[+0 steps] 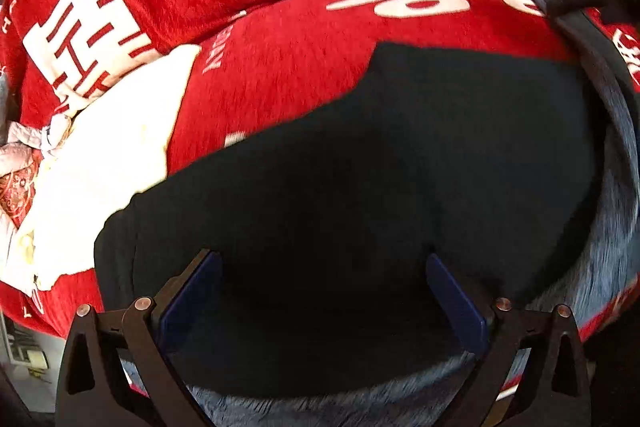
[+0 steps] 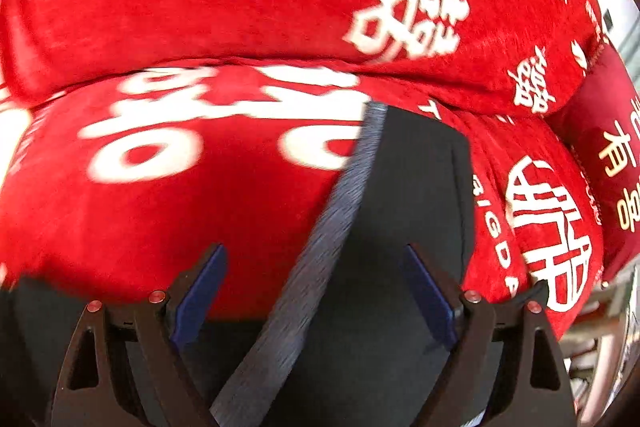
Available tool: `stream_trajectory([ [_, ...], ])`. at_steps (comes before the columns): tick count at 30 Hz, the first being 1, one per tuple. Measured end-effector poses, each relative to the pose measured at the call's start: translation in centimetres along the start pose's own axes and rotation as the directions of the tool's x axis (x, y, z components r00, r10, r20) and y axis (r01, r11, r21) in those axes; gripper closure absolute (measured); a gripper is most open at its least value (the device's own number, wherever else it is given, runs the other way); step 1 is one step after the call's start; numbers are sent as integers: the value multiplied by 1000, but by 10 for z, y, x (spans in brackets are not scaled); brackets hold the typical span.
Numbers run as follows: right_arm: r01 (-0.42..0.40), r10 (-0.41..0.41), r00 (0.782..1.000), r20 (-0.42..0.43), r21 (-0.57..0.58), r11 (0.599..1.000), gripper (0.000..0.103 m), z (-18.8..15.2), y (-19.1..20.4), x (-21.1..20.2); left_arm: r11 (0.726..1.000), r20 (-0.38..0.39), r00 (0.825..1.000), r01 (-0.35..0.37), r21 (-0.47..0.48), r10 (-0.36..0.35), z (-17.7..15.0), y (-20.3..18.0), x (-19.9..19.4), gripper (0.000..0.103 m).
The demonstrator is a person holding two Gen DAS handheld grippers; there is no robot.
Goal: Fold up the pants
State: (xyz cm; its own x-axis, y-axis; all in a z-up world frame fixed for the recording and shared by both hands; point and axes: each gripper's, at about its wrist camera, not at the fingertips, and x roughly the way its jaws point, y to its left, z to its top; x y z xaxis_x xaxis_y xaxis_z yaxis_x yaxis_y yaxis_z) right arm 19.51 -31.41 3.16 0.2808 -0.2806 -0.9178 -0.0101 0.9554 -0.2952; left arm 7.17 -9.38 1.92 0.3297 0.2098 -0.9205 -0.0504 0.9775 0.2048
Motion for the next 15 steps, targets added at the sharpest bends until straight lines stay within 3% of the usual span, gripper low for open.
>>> stream_trajectory([
  [3, 24, -20, 997, -69, 59, 998, 12, 20, -20, 31, 1000, -25, 999, 28, -4, -28, -20, 12, -4, 0],
  [6, 37, -24, 993, -119, 109, 993, 12, 33, -36, 53, 1000, -31, 1000, 3, 13, -3, -36, 16, -8, 0],
  [10, 58, -41, 979, -201, 82, 995, 12, 45, -36, 77, 1000, -40, 999, -9, 7, 9, -46, 25, -16, 0],
  [13, 32, -25, 987, -160, 37, 999, 12, 49, -36, 79, 999, -40, 998, -41, -15, 41, -39, 30, -24, 0],
  [14, -3, 9, 987, -158, 41, 999, 15, 48, -38, 80, 998, -26, 998, -51, -22, 50, -35, 32, -29, 0],
  [15, -57, 65, 986, -151, 58, 997, 36, 46, -43, 79, 998, -15, 999, -47, -33, 46, -29, 35, -32, 0],
])
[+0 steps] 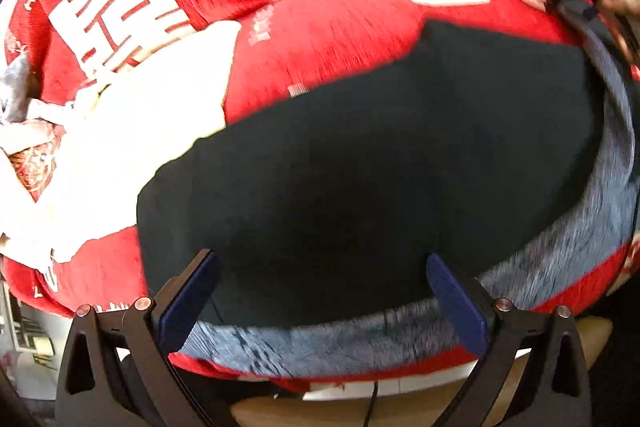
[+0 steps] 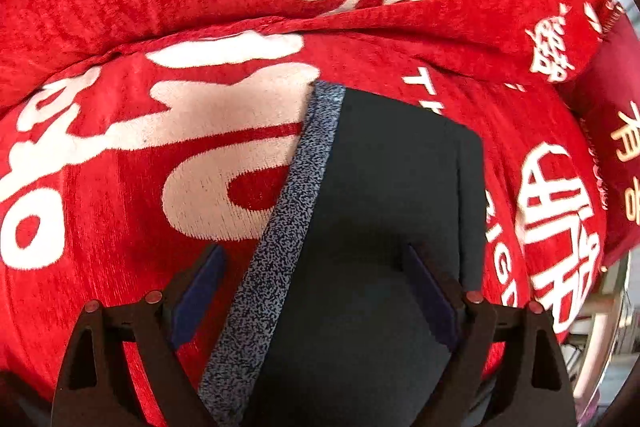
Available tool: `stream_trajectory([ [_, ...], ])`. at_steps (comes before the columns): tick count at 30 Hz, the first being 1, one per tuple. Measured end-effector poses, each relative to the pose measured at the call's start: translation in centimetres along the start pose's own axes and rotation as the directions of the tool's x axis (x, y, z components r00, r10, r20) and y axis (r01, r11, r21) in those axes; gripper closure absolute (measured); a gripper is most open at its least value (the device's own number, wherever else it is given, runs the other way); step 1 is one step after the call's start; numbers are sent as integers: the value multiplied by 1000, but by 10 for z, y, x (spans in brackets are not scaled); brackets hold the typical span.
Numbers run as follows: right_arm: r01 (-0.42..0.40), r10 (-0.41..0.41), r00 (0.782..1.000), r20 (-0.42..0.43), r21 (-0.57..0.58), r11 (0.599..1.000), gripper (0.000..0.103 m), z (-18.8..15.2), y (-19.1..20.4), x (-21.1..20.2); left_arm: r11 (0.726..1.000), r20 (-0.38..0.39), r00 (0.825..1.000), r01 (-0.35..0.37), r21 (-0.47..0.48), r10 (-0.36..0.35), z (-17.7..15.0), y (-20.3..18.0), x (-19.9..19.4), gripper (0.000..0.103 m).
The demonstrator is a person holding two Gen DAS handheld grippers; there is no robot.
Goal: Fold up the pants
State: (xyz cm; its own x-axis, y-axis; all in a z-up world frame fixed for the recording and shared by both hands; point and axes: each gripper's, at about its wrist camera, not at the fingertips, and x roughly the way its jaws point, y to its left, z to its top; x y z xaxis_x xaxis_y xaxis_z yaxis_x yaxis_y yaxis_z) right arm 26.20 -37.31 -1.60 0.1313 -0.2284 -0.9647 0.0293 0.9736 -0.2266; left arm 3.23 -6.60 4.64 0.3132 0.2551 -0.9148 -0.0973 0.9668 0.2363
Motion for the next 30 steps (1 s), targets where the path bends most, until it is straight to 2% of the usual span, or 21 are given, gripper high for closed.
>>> stream_trajectory([
  [1, 8, -8, 1000, 3, 6, 1000, 56, -2, -6, -3, 1000, 4, 1000, 15, -15, -15, 8, 1, -1, 0],
  [2, 14, -14, 1000, 5, 2, 1000, 67, -4, -10, -6, 999, 2, 1000, 26, -24, -26, 15, 1, -1, 0],
  [3, -2, 2, 1000, 6, 0, 1000, 82, -7, -15, -10, 999, -4, 999, 37, -32, -37, 23, -1, 2, 0],
  [4, -6, 6, 1000, 14, 7, 1000, 86, -12, -22, -16, 998, -8, 999, 47, -32, -47, 30, -6, 3, 0],
  [6, -1, -1, 998, 58, 37, 999, 87, -29, -42, -33, 997, -12, 997, 80, -3, -80, 44, -23, 5, 0],
  [8, -1, -9, 991, 137, 72, 997, 87, -55, -66, -57, 995, -13, 996, 89, 33, -89, 53, -43, 6, 0],
  [12, -28, -14, 968, 251, 163, 986, 91, -116, -123, -101, 986, -19, 990, 140, 92, -139, 49, -76, 7, 0],
  [15, -116, 22, 939, 343, 258, 959, 92, -163, -172, -125, 981, -32, 991, 136, 136, -133, 39, -88, 4, 0],
  [17, -151, 35, 932, 361, 297, 943, 92, -182, -193, -123, 982, -48, 992, 118, 144, -113, 30, -89, 8, 0],
  [18, -146, 25, 929, 369, 303, 942, 96, -191, -197, -119, 982, -51, 991, 131, 133, -125, 35, -91, 15, 0],
  [20, -133, 3, 932, 362, 333, 933, 98, -208, -208, -105, 982, -61, 987, 157, 108, -151, 30, -80, 15, 0],
  [22, -186, 47, 937, 347, 378, 907, 98, -221, -222, -85, 978, -61, 983, 179, 105, -174, 22, -74, 14, 0],
  [24, -244, 98, 930, 355, 395, 886, 98, -229, -230, -68, 975, -51, 981, 189, 113, -185, 12, -69, 10, 0],
  [25, -293, 135, 916, 378, 396, 870, 98, -232, -234, -62, 975, -53, 981, 192, 114, -187, 11, -69, 9, 0],
  [27, -418, 230, 874, 428, 420, 805, 93, -239, -247, -53, 974, -61, 980, 196, 115, -190, 6, -69, 6, 0],
  [29, -507, 293, 833, 470, 433, 746, 92, -242, -259, -47, 975, -71, 979, 197, 108, -190, 5, -68, 6, 0],
  [30, -537, 313, 814, 488, 431, 725, 85, -243, -262, -45, 976, -76, 979, 195, 98, -188, 5, -67, 6, 0],
])
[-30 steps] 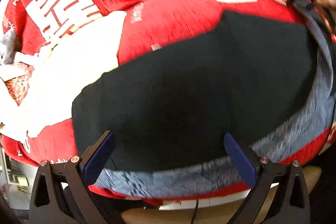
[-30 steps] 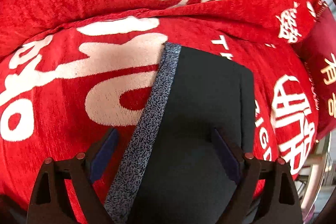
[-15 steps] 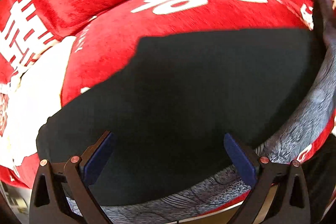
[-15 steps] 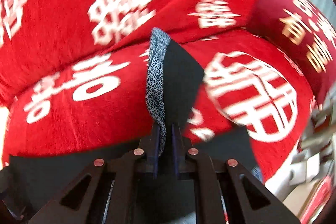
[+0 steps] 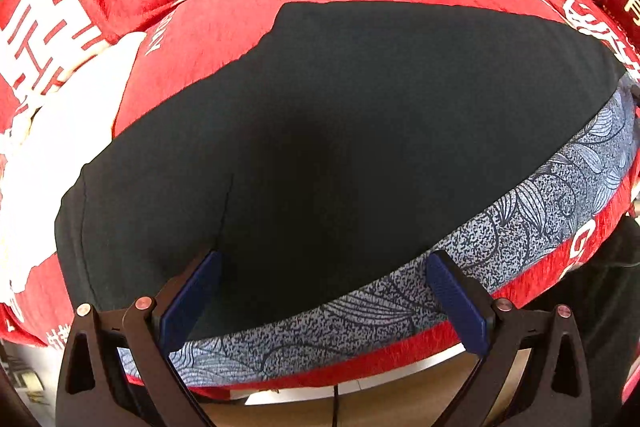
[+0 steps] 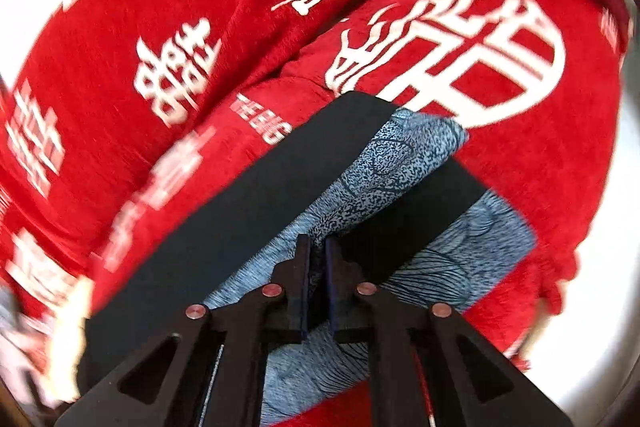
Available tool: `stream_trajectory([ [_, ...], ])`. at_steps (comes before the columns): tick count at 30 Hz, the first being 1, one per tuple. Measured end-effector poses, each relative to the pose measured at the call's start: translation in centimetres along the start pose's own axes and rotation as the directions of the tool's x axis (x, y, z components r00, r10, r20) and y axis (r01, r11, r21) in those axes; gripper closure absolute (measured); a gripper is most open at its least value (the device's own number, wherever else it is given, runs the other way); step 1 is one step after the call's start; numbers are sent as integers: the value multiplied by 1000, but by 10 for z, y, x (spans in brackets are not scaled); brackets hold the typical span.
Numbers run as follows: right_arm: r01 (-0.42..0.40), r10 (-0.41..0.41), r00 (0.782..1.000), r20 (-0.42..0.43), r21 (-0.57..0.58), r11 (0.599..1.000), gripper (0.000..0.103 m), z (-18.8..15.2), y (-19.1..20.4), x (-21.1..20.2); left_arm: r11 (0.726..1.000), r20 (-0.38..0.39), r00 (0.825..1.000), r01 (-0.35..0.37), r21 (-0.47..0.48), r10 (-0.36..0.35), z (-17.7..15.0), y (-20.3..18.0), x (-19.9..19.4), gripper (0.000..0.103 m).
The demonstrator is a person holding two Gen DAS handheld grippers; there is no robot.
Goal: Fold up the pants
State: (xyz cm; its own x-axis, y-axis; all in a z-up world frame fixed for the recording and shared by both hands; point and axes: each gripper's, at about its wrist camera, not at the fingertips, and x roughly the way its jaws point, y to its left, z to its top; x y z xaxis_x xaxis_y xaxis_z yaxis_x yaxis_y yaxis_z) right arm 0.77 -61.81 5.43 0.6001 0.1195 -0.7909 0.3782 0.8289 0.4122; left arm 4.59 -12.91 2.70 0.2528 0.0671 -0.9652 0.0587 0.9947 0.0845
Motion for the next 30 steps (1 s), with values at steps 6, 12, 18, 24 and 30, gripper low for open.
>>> stream_trajectory([
  [6, -40, 37, 999, 37, 87, 995, 30, 5, -17, 5, 997, 48, 998, -39, -72, 43, 3, 10, -18, 0],
  [12, -20, 19, 1000, 8, 119, 993, 96, 24, -28, 30, 982, -28, 999, -27, -185, 22, 17, 30, 9, 0],
  [18, -12, 26, 983, 182, -82, 997, 97, 25, 25, -42, 992, 52, 998, 39, -124, -33, 30, -4, -15, 0],
  [24, 56, -24, 978, 209, -148, 987, 97, 11, 26, -65, 998, 7, 1000, 19, -59, -19, 32, -32, -3, 0],
  [30, 152, -146, 987, 67, -100, 983, 97, -8, -21, -11, 999, -22, 1000, 3, -44, -4, 21, -30, 10, 0],
])
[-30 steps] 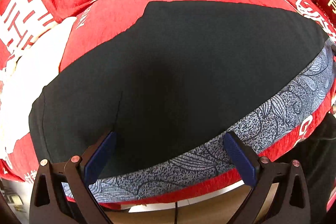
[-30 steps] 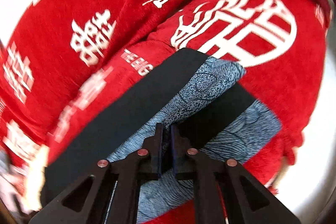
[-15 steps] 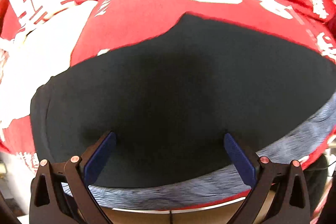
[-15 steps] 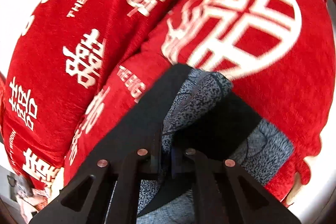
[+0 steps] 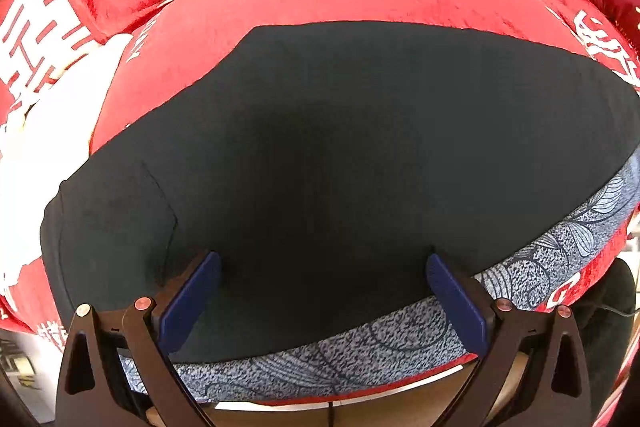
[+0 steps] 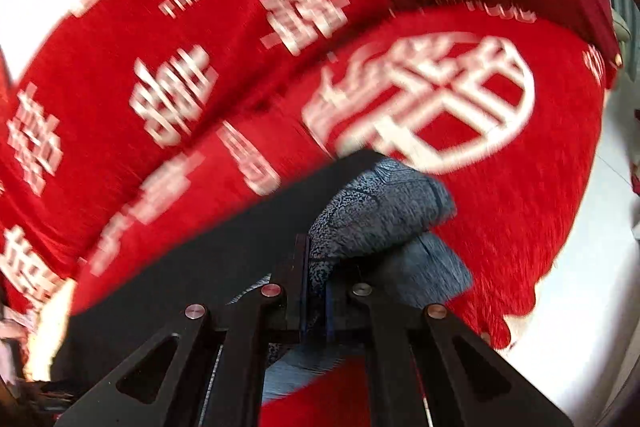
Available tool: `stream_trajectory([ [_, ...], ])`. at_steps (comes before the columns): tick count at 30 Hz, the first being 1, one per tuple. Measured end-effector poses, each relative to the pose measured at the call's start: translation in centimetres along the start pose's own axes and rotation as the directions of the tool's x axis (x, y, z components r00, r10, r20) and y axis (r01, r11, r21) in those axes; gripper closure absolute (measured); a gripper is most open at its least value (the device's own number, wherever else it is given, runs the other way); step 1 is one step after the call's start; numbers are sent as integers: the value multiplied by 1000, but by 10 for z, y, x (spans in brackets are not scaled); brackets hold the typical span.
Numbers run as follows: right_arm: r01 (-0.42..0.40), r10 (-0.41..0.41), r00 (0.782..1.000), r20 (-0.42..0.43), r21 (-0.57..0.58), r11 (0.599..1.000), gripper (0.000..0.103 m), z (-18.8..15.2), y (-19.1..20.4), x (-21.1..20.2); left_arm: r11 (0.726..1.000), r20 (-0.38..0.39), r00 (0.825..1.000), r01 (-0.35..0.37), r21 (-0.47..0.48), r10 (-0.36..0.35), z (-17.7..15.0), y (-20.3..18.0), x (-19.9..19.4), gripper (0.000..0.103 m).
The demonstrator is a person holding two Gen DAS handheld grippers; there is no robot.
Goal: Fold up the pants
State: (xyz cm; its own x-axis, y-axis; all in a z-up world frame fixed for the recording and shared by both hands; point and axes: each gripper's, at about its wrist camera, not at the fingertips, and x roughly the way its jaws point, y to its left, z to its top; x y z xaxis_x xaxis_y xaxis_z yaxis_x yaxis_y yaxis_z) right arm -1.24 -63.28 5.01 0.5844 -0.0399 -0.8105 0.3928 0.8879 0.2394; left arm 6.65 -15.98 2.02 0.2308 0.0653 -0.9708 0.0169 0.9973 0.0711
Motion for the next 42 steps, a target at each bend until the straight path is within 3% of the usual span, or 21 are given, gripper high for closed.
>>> stream_trajectory([
  [5, 12, -11, 1000, -14, 33, 999, 91, -9, -13, 1, 1000, 3, 1000, -21, -6, 21, -2, 1, -6, 0],
  [7, 49, -48, 999, -26, 58, 997, 68, -3, -16, -8, 1000, 28, 999, -25, 5, 25, 0, -10, -13, 0],
  [10, 117, -120, 991, 59, 57, 991, 44, 1, -9, -37, 999, 56, 998, -16, 31, 14, 5, -27, -19, 0],
  [11, 123, -126, 987, 96, 38, 992, 38, 0, 0, -48, 999, 58, 998, -14, 38, 12, 7, -33, -18, 0],
  [12, 124, -123, 985, 119, 2, 992, 25, -2, 13, -55, 999, 57, 998, -17, 51, 14, 9, -40, -18, 0],
  [13, 115, -102, 985, 138, -89, 989, 20, -8, 37, -62, 997, 59, 998, -29, 65, 25, 11, -47, -17, 0],
  [16, 78, -47, 994, 100, -328, 942, 18, -32, 100, -62, 987, 78, 992, -108, 116, 100, 12, -66, -13, 0],
  [19, -2, -16, 999, -29, -540, 842, 18, -73, 160, -41, 981, 98, 987, -143, 131, 131, 7, -67, -18, 0],
  [21, -67, -5, 993, -114, -618, 783, 18, -99, 184, -25, 980, 93, 984, -164, 115, 154, 2, -55, -19, 0],
  [23, -78, -59, 983, -175, -682, 727, 18, -116, 195, -8, 984, 72, 985, -159, 83, 154, 0, -33, -16, 0],
  [24, -81, -73, 978, -193, -686, 723, 18, -117, 194, -3, 987, 59, 988, -148, 60, 145, -3, -20, -16, 0],
  [26, -115, -41, 974, -223, -641, 759, 17, -107, 182, -3, 990, 40, 989, -143, 16, 142, -11, 1, -16, 0],
  [30, 0, -156, 967, -201, -612, 791, 1, -83, 141, 8, 988, 18, 990, -140, -65, 142, -28, 42, -16, 0],
  [32, 32, -176, 962, -207, -559, 829, 1, -68, 116, 6, 986, 14, 991, -128, -105, 130, -34, 58, -19, 0],
  [34, 113, -226, 961, -157, -526, 843, 1, -53, 107, 0, 982, 17, 992, -123, -145, 126, -34, 72, -20, 0],
  [38, -7, -70, 988, -141, -483, 875, 0, -38, 146, -11, 971, 12, 996, -80, -224, 85, -14, 75, -16, 0],
  [42, -140, 7, 976, -218, -600, 787, 1, -56, 220, 20, 976, 25, 996, -81, -200, 87, 16, 53, -8, 0],
])
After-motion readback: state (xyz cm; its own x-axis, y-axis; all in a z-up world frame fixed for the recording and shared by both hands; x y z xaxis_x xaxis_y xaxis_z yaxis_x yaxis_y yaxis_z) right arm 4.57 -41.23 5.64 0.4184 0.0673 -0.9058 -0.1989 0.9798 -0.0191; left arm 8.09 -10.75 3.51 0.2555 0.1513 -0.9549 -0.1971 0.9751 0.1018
